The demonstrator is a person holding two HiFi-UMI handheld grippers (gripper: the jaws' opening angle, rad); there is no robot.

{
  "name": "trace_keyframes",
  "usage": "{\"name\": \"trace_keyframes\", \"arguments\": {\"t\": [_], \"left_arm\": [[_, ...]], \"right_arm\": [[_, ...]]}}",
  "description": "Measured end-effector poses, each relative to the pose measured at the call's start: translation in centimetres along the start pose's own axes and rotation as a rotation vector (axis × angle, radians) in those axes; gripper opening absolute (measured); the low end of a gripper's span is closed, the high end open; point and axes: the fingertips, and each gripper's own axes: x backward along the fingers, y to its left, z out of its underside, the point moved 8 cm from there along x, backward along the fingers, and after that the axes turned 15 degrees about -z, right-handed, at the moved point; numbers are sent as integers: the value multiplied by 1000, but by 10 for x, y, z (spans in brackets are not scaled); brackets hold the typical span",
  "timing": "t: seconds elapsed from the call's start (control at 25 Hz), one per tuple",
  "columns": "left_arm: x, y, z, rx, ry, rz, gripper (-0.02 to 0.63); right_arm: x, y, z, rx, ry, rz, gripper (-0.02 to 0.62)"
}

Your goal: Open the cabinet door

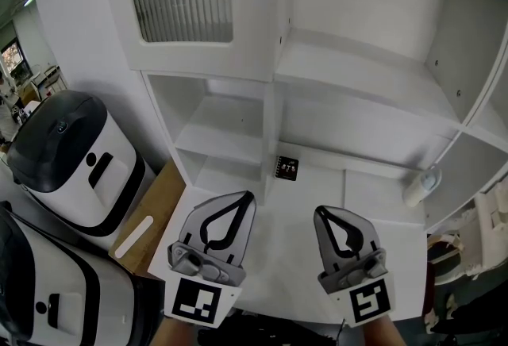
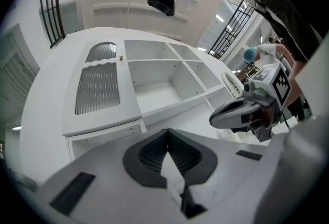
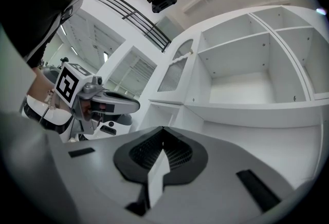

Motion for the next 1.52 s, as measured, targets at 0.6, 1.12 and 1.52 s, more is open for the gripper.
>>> {"name": "trace_keyframes", "arguments": {"t": [0.6, 1.12, 1.52], "left_arm": [[-24, 14, -19, -59, -97, 10, -2], [-43, 41, -44, -108, -171, -42, -2], [-56, 54, -64, -134, -224, -72, -2]], "right_arm": [[-17, -27, -31, 68, -64, 10, 3], [-39, -42, -65, 157, -105, -19, 2], [-47, -57, -92, 216, -139, -13, 3]]}}
